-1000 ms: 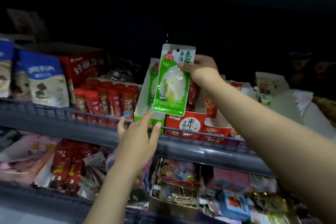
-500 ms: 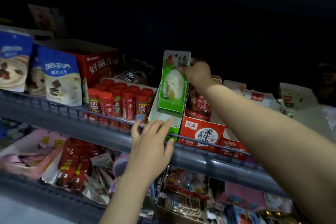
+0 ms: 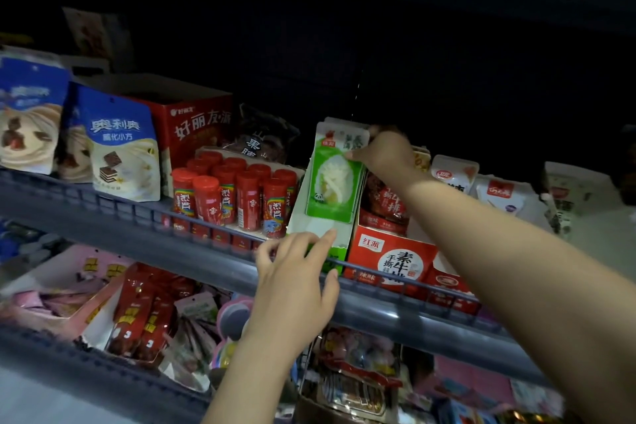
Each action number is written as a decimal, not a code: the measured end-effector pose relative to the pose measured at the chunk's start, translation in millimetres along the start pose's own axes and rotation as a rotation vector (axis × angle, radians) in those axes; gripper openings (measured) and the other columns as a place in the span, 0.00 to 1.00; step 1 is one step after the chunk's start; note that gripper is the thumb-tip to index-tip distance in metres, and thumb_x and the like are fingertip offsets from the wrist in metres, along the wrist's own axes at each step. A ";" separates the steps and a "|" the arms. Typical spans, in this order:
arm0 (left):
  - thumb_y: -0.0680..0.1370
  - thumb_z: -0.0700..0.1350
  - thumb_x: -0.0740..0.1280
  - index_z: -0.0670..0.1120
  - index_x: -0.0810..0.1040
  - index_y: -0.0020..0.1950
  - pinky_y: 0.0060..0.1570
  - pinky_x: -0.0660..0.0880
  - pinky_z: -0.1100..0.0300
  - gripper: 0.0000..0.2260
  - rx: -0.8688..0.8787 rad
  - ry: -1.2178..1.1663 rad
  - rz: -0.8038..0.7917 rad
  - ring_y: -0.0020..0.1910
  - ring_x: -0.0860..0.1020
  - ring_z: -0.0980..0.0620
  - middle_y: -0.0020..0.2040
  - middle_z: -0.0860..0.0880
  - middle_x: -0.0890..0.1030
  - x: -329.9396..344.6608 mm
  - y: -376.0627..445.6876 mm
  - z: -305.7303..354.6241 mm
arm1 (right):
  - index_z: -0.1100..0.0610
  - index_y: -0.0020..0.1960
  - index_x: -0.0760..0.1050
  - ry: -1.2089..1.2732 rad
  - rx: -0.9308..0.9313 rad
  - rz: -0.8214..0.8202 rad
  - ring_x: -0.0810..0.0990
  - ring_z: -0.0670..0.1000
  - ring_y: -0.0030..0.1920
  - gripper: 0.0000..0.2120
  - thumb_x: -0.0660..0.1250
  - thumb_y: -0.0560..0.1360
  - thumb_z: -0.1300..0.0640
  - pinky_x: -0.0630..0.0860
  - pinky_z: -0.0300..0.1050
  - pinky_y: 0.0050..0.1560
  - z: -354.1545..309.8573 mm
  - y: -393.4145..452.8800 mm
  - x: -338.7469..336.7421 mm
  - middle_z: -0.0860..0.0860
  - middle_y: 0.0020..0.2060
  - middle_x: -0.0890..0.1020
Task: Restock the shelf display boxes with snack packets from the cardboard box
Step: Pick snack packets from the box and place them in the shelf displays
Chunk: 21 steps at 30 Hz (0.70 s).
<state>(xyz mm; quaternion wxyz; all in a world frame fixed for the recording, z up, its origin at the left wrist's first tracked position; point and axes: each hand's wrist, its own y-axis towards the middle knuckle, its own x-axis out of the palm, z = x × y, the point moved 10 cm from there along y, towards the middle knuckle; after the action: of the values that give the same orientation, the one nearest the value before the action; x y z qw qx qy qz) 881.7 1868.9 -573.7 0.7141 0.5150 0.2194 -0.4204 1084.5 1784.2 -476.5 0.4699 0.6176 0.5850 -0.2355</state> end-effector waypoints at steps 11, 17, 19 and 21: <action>0.72 0.50 0.61 0.52 0.73 0.66 0.62 0.53 0.57 0.21 -0.003 0.004 0.020 0.57 0.71 0.57 0.55 0.56 0.76 1.3 -1.0 -1.1 | 0.54 0.61 0.75 -0.124 -0.001 0.117 0.78 0.57 0.56 0.17 0.66 0.75 0.48 0.68 0.41 0.43 6.7 0.2 -11.0 0.55 0.56 0.79; 0.75 0.49 0.62 0.52 0.70 0.69 0.64 0.49 0.57 0.22 0.003 -0.004 -0.015 0.62 0.70 0.56 0.59 0.55 0.74 2.8 -1.9 0.8 | 0.52 0.58 0.77 0.016 0.020 0.206 0.79 0.55 0.55 0.12 0.66 0.75 0.51 0.70 0.41 0.44 12.1 -9.5 -18.7 0.54 0.54 0.81; 0.76 0.49 0.62 0.52 0.68 0.70 0.65 0.47 0.58 0.22 -0.008 -0.013 -0.032 0.63 0.68 0.56 0.61 0.55 0.73 1.3 -2.1 1.6 | 0.52 0.57 0.78 0.060 0.046 0.235 0.79 0.55 0.54 0.12 0.66 0.75 0.51 0.68 0.40 0.43 14.9 -13.3 -22.1 0.53 0.54 0.81; 0.78 0.50 0.60 0.54 0.63 0.73 0.67 0.44 0.58 0.23 -0.025 -0.021 -0.048 0.67 0.64 0.58 0.64 0.57 0.70 0.6 -1.8 1.5 | 0.52 0.56 0.78 0.098 0.046 0.258 0.79 0.54 0.54 0.11 0.66 0.75 0.52 0.67 0.40 0.43 13.7 -18.0 -26.6 0.53 0.53 0.81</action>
<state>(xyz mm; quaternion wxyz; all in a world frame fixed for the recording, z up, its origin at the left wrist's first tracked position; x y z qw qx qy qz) 880.3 1867.1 -574.6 0.7125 0.4960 0.2295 -0.4401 1065.5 1756.9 -465.8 0.4530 0.7091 0.5175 -0.1558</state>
